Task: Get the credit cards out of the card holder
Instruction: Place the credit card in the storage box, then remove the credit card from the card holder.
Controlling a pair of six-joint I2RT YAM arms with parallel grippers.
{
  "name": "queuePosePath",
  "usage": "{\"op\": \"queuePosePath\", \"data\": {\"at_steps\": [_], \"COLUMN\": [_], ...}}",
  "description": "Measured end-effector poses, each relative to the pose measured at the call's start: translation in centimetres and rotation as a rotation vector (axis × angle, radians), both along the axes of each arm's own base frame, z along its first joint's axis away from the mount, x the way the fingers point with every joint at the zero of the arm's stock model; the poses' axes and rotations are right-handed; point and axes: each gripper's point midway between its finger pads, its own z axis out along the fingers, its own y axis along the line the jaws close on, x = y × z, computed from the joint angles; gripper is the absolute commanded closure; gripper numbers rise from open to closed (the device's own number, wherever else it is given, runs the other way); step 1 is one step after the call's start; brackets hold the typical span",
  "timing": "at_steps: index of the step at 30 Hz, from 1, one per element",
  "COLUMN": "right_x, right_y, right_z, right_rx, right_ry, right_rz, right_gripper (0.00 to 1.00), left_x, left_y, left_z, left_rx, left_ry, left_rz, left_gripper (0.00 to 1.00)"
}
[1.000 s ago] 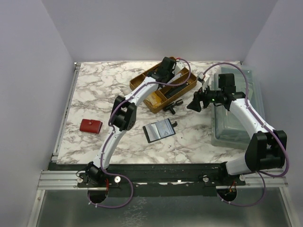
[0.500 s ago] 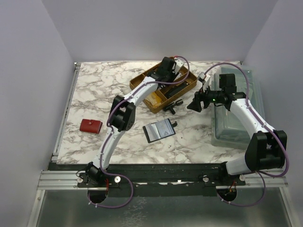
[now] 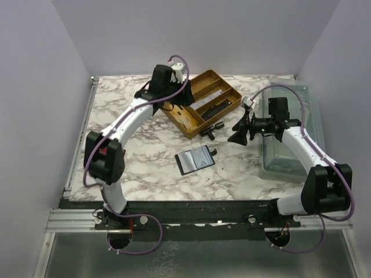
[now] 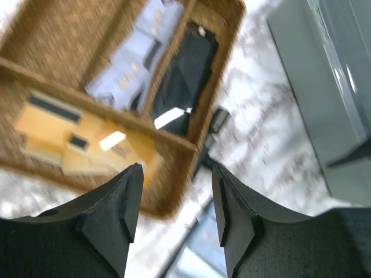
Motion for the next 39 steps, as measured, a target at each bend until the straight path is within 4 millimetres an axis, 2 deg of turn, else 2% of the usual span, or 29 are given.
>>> {"op": "queuePosePath", "data": {"at_steps": [2,4,6,8,12,16,22,26,32,35,39], "right_x": [-0.7,-1.4,-2.0,-2.5,-3.9,-5.5,-7.7,-7.8,-7.4,-7.3,-7.2], "right_y": [0.2,0.5,0.8,1.1,1.4,1.3,1.0,0.7,0.7,0.7,0.8], "right_z": [0.1,0.3,0.6,0.9,0.7,0.1,0.0,0.1,0.2,0.3,0.5], "right_rx": [0.016,0.036,0.057,0.076,0.096,0.085,0.077,0.080,0.094,0.104,0.120], "right_ry": [-0.021,-0.044,-0.071,-0.101,-0.180,-0.234,-0.275,-0.271,-0.246,-0.214,-0.165], "right_rz": [0.033,0.069,0.106,0.143,0.221,0.265,0.271,0.251,0.224,0.200,0.168], "right_gripper": [0.26,0.27,0.27,0.26,0.26,0.25,0.24,0.24,0.24,0.25,0.25], "left_x": [-2.7,-6.0,-9.0,-11.3,-14.3,-16.2,-18.7,-20.0,-22.2,-22.6,-22.0], "left_y": [0.8,1.4,2.1,3.0,5.9,7.8,6.7,5.5,2.6,1.7,1.7], "left_z": [0.0,0.0,0.4,0.7,0.3,-1.6,-4.2,-4.3,-3.9,-3.7,-3.8], "left_rx": [-0.026,-0.059,-0.098,-0.143,-0.253,-0.364,-0.484,-0.523,-0.534,-0.551,-0.586], "left_ry": [0.022,0.038,0.031,0.021,0.002,0.038,0.194,0.232,0.237,0.226,0.221], "left_rz": [0.001,-0.002,-0.003,0.007,0.090,0.162,0.142,0.113,0.051,0.055,0.104], "left_gripper": [0.41,0.34,0.21,0.04,0.01,0.02,0.04,0.04,0.03,0.03,0.03]}}
